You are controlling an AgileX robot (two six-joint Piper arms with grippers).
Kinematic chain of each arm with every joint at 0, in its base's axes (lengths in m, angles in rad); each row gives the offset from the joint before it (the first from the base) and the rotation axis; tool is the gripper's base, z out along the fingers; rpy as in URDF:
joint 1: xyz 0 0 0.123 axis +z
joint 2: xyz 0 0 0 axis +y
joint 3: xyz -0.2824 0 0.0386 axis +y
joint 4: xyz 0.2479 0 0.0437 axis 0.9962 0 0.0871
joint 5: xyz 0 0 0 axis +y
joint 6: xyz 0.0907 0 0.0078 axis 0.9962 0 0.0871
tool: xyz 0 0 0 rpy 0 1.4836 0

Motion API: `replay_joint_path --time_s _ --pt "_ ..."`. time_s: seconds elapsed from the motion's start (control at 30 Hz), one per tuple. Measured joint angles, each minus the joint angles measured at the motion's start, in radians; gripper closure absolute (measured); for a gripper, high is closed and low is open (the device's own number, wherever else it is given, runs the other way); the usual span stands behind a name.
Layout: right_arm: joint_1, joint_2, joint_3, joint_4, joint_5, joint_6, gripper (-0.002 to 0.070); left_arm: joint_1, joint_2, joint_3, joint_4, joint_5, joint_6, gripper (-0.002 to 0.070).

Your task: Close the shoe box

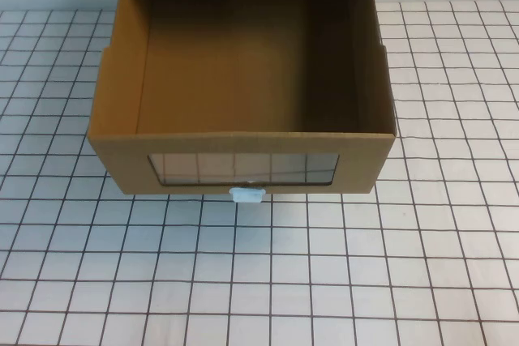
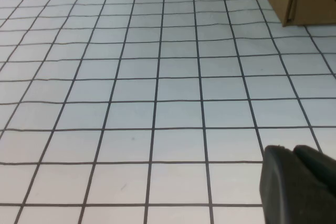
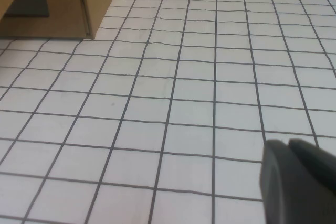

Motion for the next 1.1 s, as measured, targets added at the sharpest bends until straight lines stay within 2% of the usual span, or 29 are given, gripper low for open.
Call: replay_joint_path --time_s 0.8,0.93,1.1 --pt "0.000 0.000 0.000 0.000 -0.002 0.000 0.0690 0.000 0.000 0.000 0.002 0.000 0.000 0.0680" --pt "0.000 0.000 0.000 0.000 -0.008 0.000 0.0689 0.000 0.000 0.000 0.002 -0.048 0.000 0.0680" --pt "0.000 0.000 0.000 0.029 -0.115 0.000 0.0690 0.000 0.000 0.000 0.002 -0.215 0.000 0.0680"
